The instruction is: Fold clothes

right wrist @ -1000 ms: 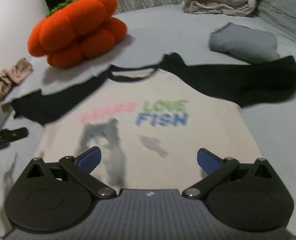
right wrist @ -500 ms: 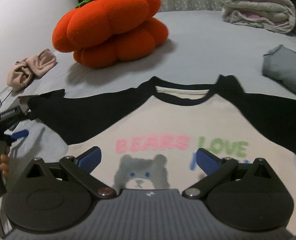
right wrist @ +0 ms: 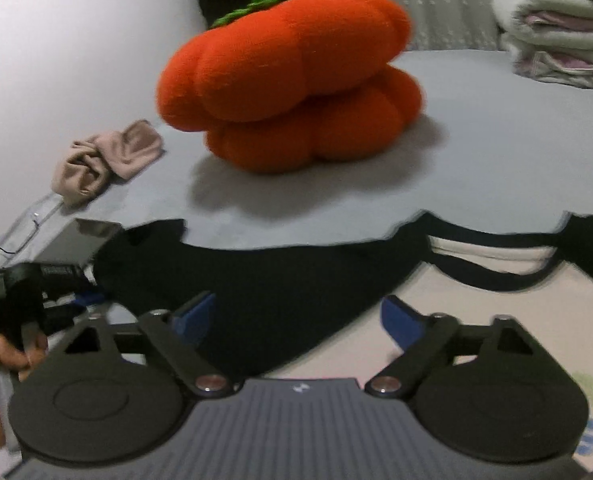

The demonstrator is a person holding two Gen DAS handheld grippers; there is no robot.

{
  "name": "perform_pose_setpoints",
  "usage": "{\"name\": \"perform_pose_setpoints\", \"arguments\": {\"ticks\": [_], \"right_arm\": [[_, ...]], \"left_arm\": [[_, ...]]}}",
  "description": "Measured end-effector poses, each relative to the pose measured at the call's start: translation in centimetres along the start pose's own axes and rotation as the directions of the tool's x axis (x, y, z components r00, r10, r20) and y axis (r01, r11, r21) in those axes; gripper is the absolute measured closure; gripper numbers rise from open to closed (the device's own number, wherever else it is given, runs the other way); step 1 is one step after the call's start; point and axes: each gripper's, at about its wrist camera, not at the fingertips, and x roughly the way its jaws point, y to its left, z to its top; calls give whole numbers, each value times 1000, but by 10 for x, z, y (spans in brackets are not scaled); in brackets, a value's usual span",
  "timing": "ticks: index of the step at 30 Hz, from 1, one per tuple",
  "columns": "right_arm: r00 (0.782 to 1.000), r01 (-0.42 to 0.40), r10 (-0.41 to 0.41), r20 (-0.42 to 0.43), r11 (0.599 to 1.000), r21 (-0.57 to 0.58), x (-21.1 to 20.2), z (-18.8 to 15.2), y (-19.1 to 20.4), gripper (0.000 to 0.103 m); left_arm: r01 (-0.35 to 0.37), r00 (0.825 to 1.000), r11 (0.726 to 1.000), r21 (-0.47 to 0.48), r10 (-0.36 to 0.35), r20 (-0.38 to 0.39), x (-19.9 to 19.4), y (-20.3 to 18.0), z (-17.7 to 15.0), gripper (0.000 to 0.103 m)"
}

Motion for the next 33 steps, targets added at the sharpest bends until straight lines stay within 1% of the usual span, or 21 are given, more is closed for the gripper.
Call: {"name": "perform_pose_setpoints", "arguments": {"ticks": [2, 4, 6, 7, 8, 9, 11, 13, 14, 15, 18, 20, 22, 25, 27, 30, 33], "right_arm": [[999, -37, 37, -7, 999, 6, 15, 1, 6, 28], [997, -75, 75, -15, 997, 2, 30, 1, 12, 30], [995, -98, 98, -14, 995, -1, 40, -3, 14, 30], [994, -106, 106, -14, 994, 4, 45, -6, 13, 30], [993, -114, 115, -14, 993, 10, 49, -10, 12, 30], [993, -118, 118, -5, 993, 6, 51, -14, 11, 29], [992, -123, 123, 17, 992, -9, 53, -22, 10, 29], [993, -116, 117, 11, 991, -68, 51, -22, 15, 28], [993, -120, 122, 10, 990, -75, 51, -23, 15, 28], [991, -129, 130, 11, 989, -72, 51, -24, 14, 28], [984, -178, 179, 2, 983, -34, 50, -21, 3, 28], [976, -216, 216, 1, 976, 24, 51, -18, -7, 30], [970, -244, 245, 1, 966, 85, 50, -15, -16, 30], [961, -275, 277, 5, 950, 146, 50, -12, -24, 30], [957, -287, 290, 6, 943, 167, 49, -11, -26, 30], [953, -300, 304, 9, 935, 190, 49, -11, -29, 30], [952, -302, 305, 10, 934, 192, 49, -11, -30, 30]], "left_arm": [[-37, 999, 997, 73, 36, 19, -8, -9, 0, 91], [-50, 998, 993, 111, 47, 34, -13, -14, 0, 87], [-38, 999, 992, 123, 33, 40, -14, -16, 1, 78], [-39, 998, 991, 130, 34, 45, -14, -17, 1, 75], [-45, 998, 989, 138, 38, 52, -15, -17, 1, 70], [-55, 997, 987, 149, 47, 56, -14, -17, 1, 66], [-72, 996, 983, 166, 63, 58, -11, -18, 4, 64], [-77, 996, 982, 174, 68, 56, -11, -19, 6, 60], [-80, 996, 980, 184, 70, 58, -12, -21, 8, 56], [-89, 995, 975, 204, 77, 64, -13, -23, 9, 50], [-115, 992, 962, 248, 99, 76, -11, -33, 14, 39], [-133, 990, 948, 289, 118, 72, -1, -44, 22, 36], [-151, 988, 931, 332, 137, 65, 11, -56, 32, 35], [-177, 983, 888, 425, 178, 37, 34, -71, 49, 35], [-175, 980, 862, 476, 201, -4, 49, -77, 60, 35], [-163, 971, 838, 520, 230, -67, 71, -79, 73, 35], [-109, 966, 819, 564, 222, -135, 90, -80, 81, 35]]}}
